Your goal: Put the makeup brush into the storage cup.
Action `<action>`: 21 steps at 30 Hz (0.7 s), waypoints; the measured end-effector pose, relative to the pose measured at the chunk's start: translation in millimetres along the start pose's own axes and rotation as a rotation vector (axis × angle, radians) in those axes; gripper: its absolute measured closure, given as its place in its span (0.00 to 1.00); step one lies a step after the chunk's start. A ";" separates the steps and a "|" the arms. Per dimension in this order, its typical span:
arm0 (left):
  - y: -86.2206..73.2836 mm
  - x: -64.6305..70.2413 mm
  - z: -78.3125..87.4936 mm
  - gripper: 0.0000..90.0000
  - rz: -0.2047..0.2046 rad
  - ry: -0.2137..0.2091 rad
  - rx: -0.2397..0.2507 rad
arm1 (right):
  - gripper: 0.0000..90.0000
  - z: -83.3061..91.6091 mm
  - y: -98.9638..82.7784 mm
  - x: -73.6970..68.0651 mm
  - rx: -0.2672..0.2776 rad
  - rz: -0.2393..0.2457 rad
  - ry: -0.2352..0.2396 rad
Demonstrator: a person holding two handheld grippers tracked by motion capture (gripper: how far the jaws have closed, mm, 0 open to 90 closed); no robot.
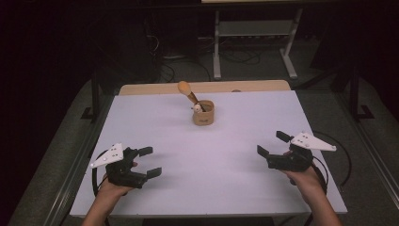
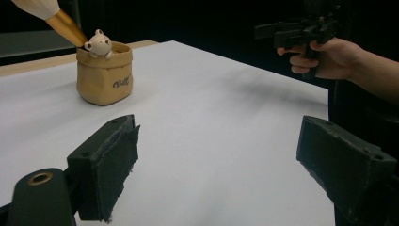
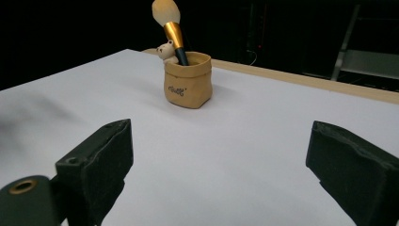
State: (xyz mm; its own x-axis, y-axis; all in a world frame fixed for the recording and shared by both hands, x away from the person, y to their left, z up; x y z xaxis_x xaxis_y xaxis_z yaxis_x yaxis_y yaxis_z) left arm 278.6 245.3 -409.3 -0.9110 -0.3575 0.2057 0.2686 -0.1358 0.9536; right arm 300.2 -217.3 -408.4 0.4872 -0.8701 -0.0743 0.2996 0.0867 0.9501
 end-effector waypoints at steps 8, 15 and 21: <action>-0.6 -0.4 -0.2 0.14 0.001 0.003 -0.004 | 0.08 13.2 -12.1 -3.1 -0.015 0.001 0.002; -1.7 -1.4 -0.4 0.14 -0.001 0.006 -0.010 | 0.08 22.4 -20.5 -5.8 -0.032 -0.004 -0.001; -2.4 -1.7 -0.5 0.14 0.007 0.012 -0.008 | 0.08 29.8 -29.1 -6.6 -0.048 0.003 -0.008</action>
State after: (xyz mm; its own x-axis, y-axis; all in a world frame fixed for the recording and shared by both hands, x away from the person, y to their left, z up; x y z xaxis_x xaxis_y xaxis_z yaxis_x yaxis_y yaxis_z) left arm 279.6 245.8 -412.0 -0.9053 -0.3693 0.2097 0.2774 -0.1404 0.9504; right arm 263.7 -228.6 -426.5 0.4818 -0.8736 -0.0691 0.3371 0.1119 0.9348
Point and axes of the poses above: each handheld gripper's, and its own axes: z roughly backward along the jaws, y roughly out of its top, x roughly to its right, the point moved 3 cm from there along -z, roughly forward along the jaws, and after that the axes turned 7 degrees about -y, right-handed, at the moved point
